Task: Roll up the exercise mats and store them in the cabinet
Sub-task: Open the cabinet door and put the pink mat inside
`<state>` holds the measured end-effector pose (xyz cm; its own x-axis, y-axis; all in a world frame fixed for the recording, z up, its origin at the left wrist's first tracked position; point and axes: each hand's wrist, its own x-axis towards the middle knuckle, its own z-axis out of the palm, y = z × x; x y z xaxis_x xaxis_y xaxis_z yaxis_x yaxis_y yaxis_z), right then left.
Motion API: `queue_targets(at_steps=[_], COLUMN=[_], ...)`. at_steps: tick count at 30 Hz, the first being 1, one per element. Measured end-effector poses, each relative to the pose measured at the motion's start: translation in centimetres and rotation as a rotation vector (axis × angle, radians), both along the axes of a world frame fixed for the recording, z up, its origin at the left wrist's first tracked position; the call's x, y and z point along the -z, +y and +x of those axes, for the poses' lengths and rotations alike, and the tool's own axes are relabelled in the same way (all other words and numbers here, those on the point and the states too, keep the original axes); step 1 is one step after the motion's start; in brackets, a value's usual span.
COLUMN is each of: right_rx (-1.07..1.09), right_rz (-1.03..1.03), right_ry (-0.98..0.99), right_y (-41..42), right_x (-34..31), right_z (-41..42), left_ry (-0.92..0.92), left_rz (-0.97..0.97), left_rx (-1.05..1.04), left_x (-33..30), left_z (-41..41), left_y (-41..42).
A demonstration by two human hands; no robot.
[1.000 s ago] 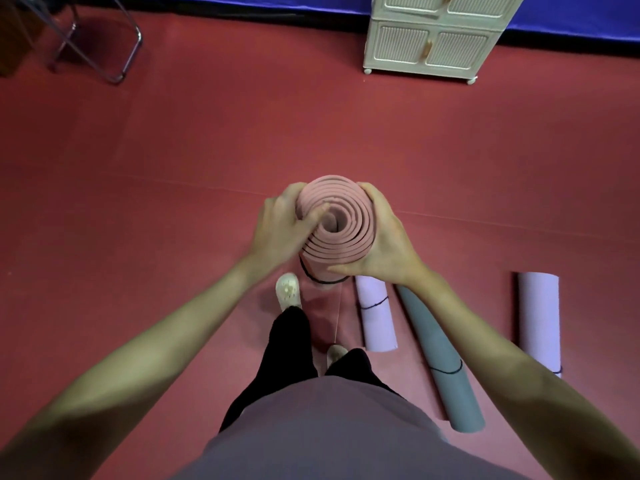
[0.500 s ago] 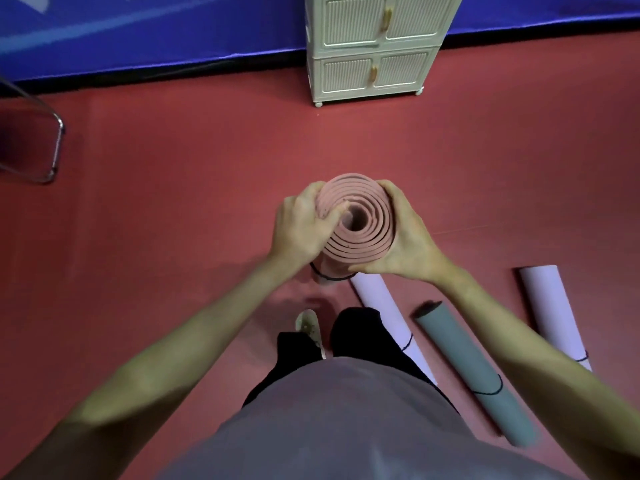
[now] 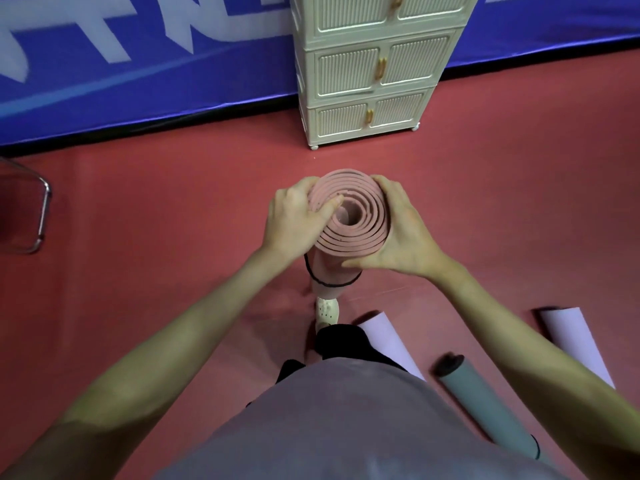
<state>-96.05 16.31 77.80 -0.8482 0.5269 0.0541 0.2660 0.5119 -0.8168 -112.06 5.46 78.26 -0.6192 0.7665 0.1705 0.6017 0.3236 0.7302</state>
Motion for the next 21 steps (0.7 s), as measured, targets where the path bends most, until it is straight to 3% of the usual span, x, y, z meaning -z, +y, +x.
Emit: queue_targets(at_steps=[7,9,14,18,21], right_rx=[0.028,0.056,0.091,0.134,0.203], right_rz=[-0.035,-0.02,-0.031,-0.03,-0.028], right_ry=[0.085,0.098,0.095,0.085,0.061], right_y=[8.8,11.0,17.6,22.4,25.7], right_x=[-0.8,-1.0,-1.3,-0.9,-0.8], right_z=[-8.2,-10.2,-15.5,-19.7,-22.1], left_ry=[0.016,-0.006,-0.371,-0.451,-0.472], left_rz=[-0.024,-0.047,-0.137,-0.127,-0.064], left_rx=[-0.027,0.076,0.524,0.624,0.571], left_x=[-1.4,-2.0,-2.2,-0.8,0.5], left_z=[-8.0,-10.7,-18.3,-23.4,-26.3], left_y=[8.6,10.6,16.6,22.6,27.1])
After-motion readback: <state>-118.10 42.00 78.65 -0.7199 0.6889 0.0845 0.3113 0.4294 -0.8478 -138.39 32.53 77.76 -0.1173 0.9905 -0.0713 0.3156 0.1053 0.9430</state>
